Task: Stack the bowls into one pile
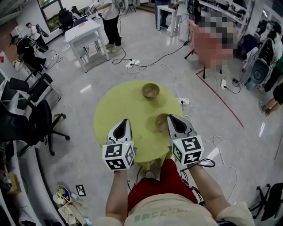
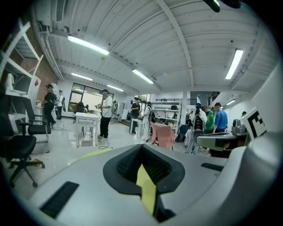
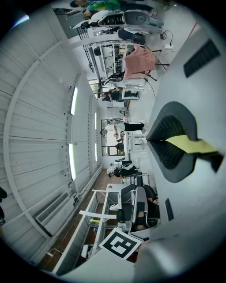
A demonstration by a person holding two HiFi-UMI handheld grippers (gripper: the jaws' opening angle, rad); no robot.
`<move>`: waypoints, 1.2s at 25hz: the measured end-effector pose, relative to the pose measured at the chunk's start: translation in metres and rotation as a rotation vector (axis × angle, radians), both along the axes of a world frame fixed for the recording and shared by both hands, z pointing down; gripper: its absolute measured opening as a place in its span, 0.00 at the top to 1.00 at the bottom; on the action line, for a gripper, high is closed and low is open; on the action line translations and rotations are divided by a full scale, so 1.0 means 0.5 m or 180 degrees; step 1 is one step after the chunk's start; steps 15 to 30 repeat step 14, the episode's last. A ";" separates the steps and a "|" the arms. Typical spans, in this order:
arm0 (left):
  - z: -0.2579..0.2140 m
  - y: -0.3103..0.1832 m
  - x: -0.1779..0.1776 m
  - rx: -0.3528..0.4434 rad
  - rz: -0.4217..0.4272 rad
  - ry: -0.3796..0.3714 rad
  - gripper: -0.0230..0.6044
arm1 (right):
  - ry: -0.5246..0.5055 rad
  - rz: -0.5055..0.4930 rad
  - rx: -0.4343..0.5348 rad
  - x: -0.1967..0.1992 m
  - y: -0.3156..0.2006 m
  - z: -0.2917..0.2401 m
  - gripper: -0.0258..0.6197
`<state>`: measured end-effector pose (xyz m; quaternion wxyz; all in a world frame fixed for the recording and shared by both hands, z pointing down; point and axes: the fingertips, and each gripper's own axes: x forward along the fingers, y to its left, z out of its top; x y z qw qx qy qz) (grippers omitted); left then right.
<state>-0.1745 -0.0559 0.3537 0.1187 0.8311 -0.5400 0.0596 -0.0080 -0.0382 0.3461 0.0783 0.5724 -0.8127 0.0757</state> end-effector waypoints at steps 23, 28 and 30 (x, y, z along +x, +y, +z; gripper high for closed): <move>0.020 0.068 -0.004 -0.0001 0.0082 0.0013 0.93 | 0.0015 0.0074 -0.0077 0.003 0.073 0.036 0.91; 0.020 0.068 -0.004 -0.0001 0.0082 0.0013 0.93 | 0.0015 0.0074 -0.0077 0.003 0.073 0.036 0.91; 0.020 0.068 -0.004 -0.0001 0.0082 0.0013 0.93 | 0.0015 0.0074 -0.0077 0.003 0.073 0.036 0.91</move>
